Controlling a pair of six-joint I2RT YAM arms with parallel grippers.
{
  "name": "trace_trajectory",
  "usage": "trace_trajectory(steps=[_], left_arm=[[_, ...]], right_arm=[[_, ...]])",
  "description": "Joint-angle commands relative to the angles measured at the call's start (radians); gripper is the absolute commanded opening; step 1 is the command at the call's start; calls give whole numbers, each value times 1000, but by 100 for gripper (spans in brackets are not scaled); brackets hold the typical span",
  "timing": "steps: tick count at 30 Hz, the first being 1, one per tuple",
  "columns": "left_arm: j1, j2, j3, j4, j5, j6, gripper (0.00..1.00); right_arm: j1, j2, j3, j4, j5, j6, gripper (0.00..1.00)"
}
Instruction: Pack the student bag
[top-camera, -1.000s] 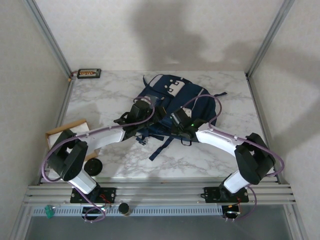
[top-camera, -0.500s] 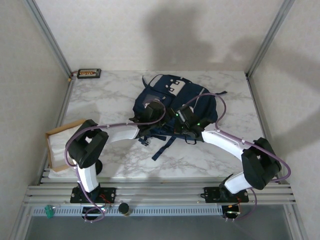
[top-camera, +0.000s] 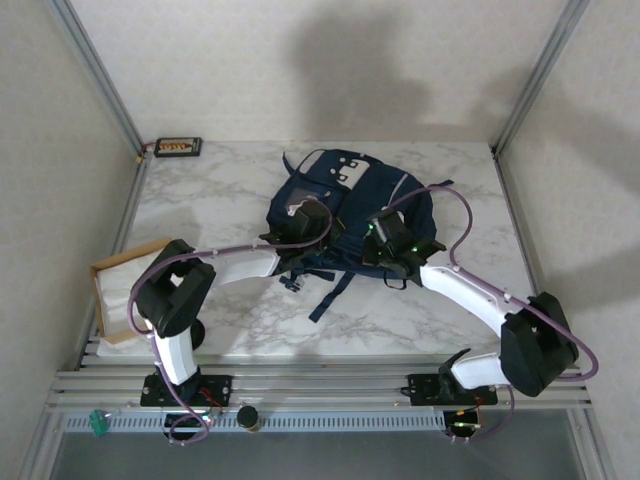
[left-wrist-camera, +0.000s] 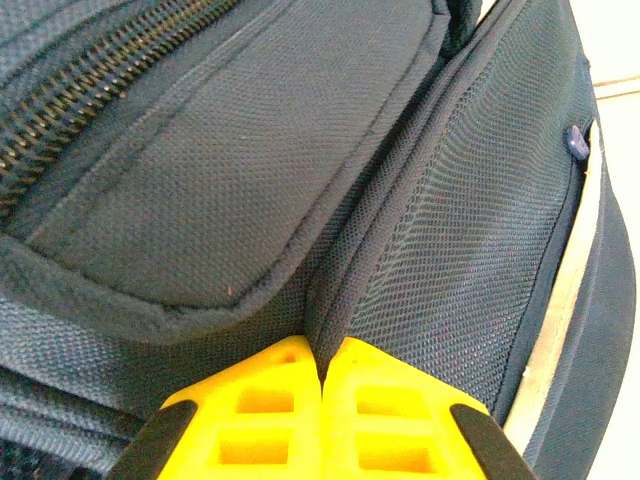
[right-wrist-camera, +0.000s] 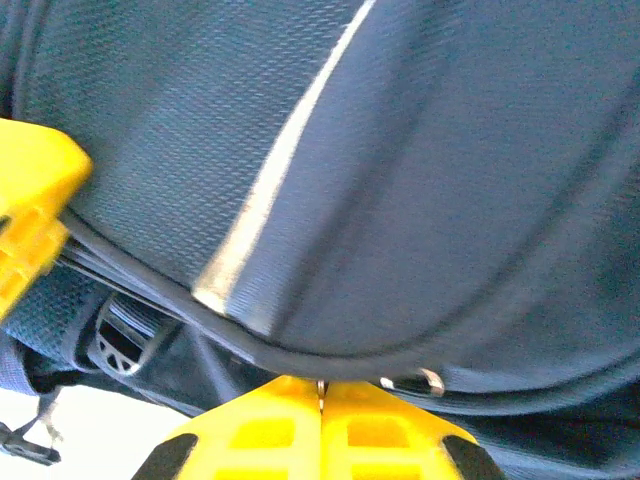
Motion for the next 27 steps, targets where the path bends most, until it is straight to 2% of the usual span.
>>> trace_trajectory(steps=[1,6,10,13,14,15,16,21,27], left_arm=[[73,-83,-26,-94,-164,72,0],[130,-138,-59,-159,-172,158,0],[183,-166,-52,-189,-137,272,0],[195,-195,-58,-195,-80,306,0],[196,-204,-64,-193,-32,300,15],[194,-213,-71,-186,28,286,31],[190,-224,-81,-184,68,264,36],[80,-308,-205,-11,117,17,51],[-27,-246,-226,155,116,-223,52]], right_arm=[[-30,-68,-22,-104,53,-30,0],[-86,-93,-27,-134,-8,-71,0],[-76,-46,-9,-62,-159,-170,0],[-57,1,9,-46,-167,-202,0],[-57,10,13,-40,-177,-203,0],[-58,11,12,-24,-203,-209,0],[-58,5,7,-11,-220,-208,0],[-59,3,-8,16,-230,-196,0],[-59,21,-7,22,-223,-198,0]])
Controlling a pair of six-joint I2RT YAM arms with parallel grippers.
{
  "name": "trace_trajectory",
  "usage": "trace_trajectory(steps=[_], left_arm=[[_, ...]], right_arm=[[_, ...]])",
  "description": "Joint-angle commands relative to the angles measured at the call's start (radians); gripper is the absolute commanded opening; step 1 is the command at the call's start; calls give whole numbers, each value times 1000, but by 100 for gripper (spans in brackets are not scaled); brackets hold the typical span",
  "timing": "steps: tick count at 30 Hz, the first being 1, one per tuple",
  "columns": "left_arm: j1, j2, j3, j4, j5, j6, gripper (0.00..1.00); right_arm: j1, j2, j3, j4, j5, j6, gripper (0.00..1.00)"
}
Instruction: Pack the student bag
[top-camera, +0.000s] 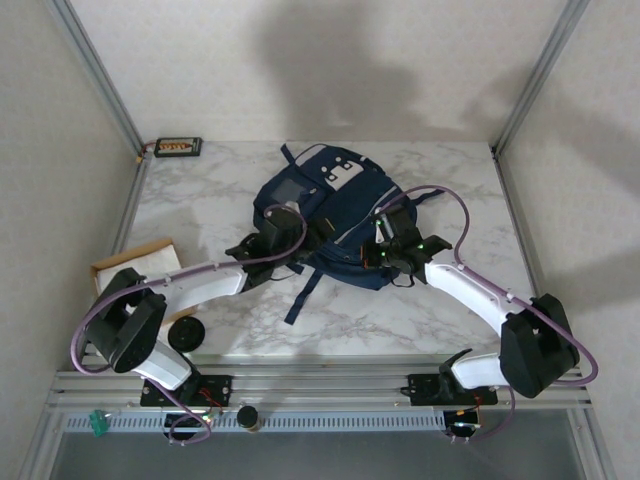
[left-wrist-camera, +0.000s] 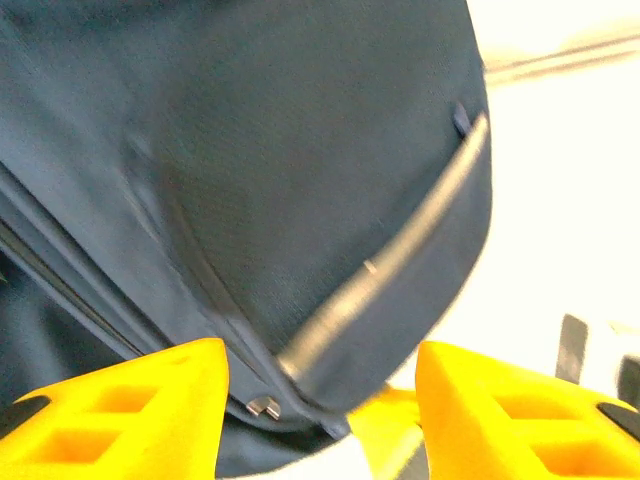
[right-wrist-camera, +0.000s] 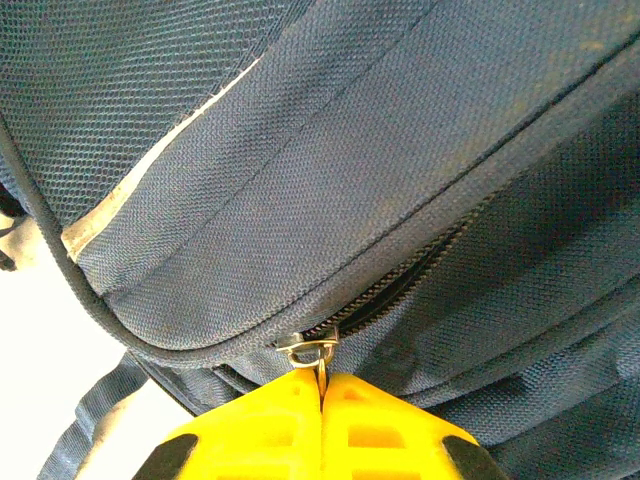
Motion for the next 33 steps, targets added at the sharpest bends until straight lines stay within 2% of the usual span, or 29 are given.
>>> trace_trajectory(steps=[1,9,12,16,22,27,33], left_arm=[[-44,43,-6,132,-3,-199,53],[-108,116,-6,126,-92,-347,53],[-116,146,6,137,-114,-377,50],[-115,203,41,144,-119,-402,39],[-107,221,82,25,-235,-395,22],[-92,214,77,0,-278,-376,1],[-69,116,31,-99,-351,-282,0]], right_arm=[[-6,7,-7,7,5,-10,0],[-5,3,-22,38,-9,-9,0],[-5,4,-24,46,-8,-9,0],[-6,7,-21,42,-1,-10,0],[-7,5,-11,1,22,-23,0],[-37,-3,3,-28,76,-14,0],[-69,-1,46,-51,126,-32,0]])
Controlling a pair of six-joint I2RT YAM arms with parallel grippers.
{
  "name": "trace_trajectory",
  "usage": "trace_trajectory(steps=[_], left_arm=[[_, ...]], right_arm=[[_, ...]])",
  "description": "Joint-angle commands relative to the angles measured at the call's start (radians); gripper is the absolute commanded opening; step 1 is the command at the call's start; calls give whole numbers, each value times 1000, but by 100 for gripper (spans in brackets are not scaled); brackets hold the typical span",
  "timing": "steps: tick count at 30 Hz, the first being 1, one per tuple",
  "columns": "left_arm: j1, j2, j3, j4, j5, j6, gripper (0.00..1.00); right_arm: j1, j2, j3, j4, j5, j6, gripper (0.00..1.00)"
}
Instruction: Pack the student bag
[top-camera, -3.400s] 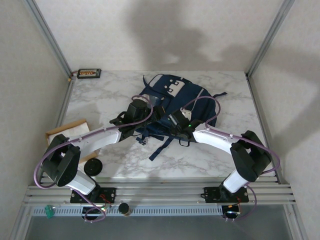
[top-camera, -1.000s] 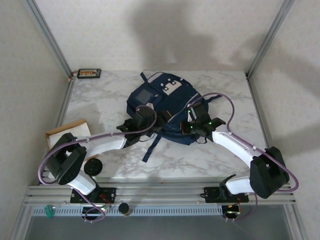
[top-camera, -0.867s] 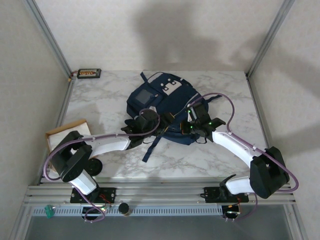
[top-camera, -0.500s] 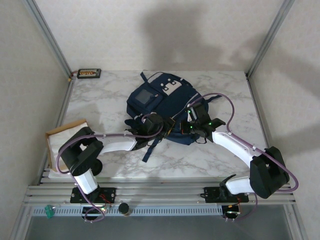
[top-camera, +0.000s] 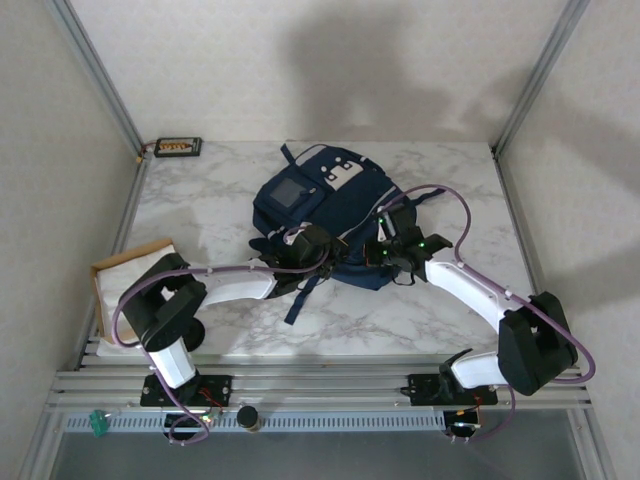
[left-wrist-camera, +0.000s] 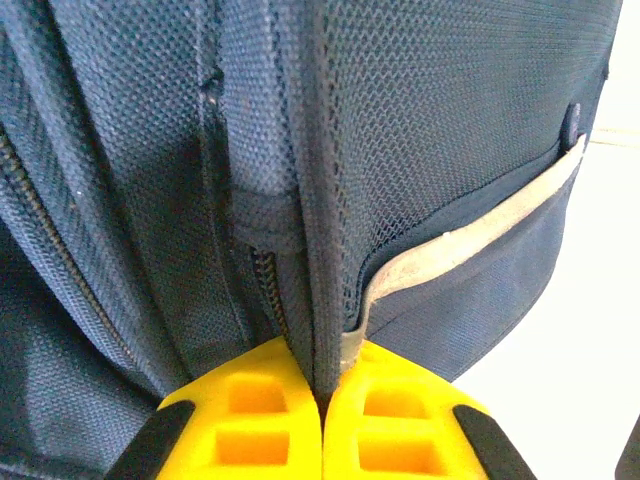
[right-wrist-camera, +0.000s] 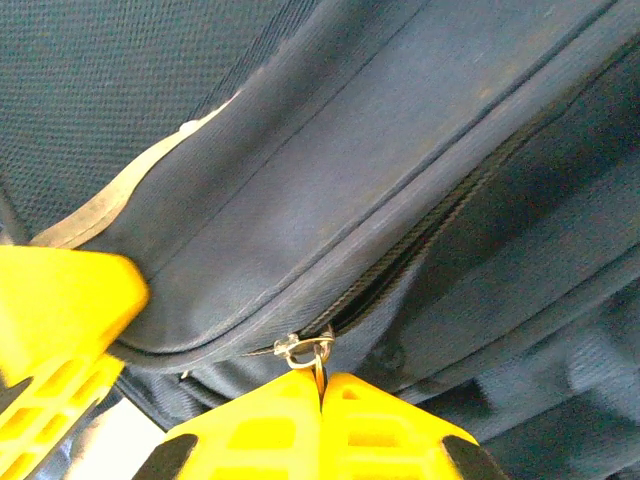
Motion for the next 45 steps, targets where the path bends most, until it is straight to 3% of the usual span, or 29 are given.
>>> trace_trajectory(steps=[1,9,12,17,21,23,25,26,28,29,31,34,39,45], left_arm=[[55,-83,-45,-162,-196,80,0],[199,-304,-225,-285,-199,237,0],[286,-393,-247,-328,-218,368,0],[482,-416,-215,-383,-144,562,0],[542,-395,-171,-329,-34,661,0],[546,-389,-144,-338,33,672,0],[539,-412,-139,-341,85,657,26],[525,-429,-139,-356,73,640,33],[476,-474,-153,-373,39,598,41],[456,-487,-162,-379,35,568,44],[427,-505,-196,-370,51,499,46],[370,-536,-252,-304,32,406,46],[287,-506,-241,-314,-26,310,49],[268,-579,-324,-270,-61,214,59]], right_arm=[[-45,-9,52,-61,113,-19,0],[-75,61,127,-57,112,-68,0],[-74,88,156,-67,131,-89,0],[-71,113,177,-30,69,-123,0],[-18,144,189,4,-34,-169,0],[-9,149,179,19,-87,-172,0],[-8,143,162,26,-87,-168,0],[-9,138,158,24,-78,-172,0],[-9,116,144,42,-87,-185,2],[-5,106,137,56,-122,-198,9],[14,93,120,83,-186,-214,26],[26,116,108,90,-166,-226,36],[34,161,111,136,-191,-263,39],[1,145,113,154,-172,-272,44]])
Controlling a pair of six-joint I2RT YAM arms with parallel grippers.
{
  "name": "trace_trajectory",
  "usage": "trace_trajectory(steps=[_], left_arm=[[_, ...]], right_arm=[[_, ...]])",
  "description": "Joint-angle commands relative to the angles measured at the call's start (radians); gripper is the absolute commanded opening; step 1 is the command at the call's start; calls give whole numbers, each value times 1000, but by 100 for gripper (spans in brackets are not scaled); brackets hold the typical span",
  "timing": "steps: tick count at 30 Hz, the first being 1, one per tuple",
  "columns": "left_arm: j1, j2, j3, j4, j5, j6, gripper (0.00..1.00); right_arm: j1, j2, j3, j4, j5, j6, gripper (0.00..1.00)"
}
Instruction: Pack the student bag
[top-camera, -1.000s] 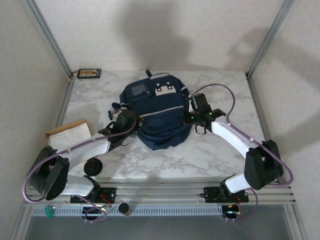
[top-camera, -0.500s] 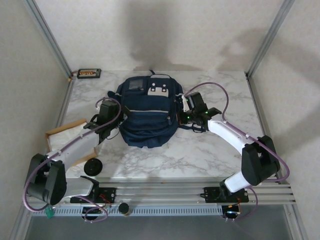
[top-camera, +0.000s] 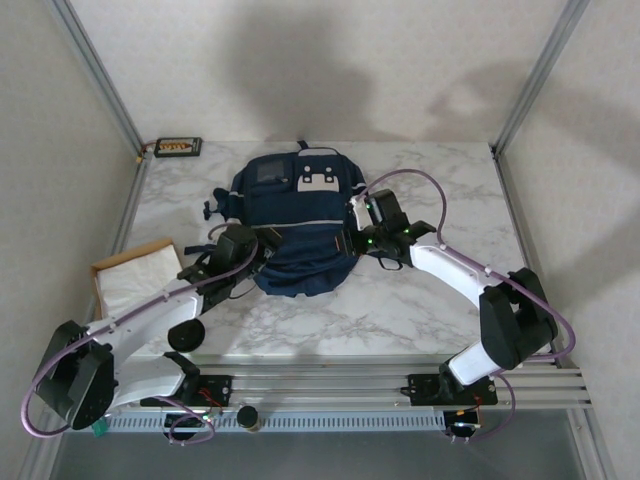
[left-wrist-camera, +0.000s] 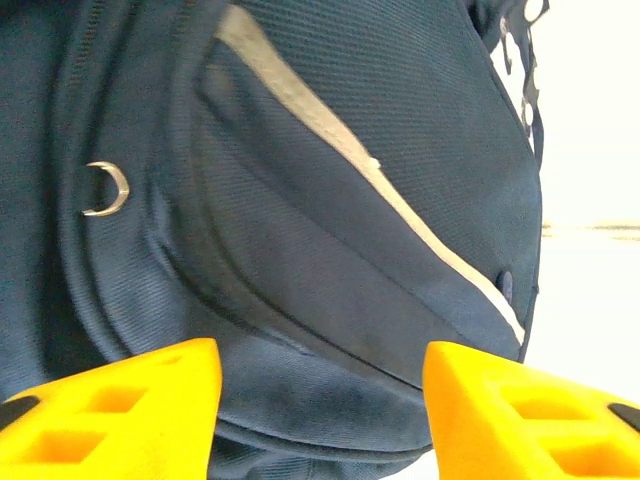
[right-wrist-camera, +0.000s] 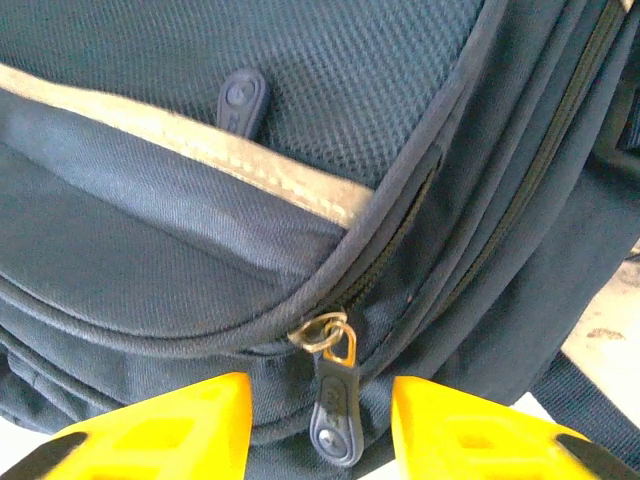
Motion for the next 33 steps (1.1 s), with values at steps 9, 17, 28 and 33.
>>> trace_trajectory(steps=[9,17,28,33], left_arm=[[-66,162,55,196,2,-172,62],[-44,227,96,177,-85,-160,46],[3,227,98,132,-124,-123,11],[34,210,80,112,-119,-92,0]], right_arm=[[-52,3,-17,45,-87,-31,49],[-61,51,-24,39,-115,-50,48],[-61,108,6,65,-102,-66,26],[-61,80,3,61,-31,-57,11]])
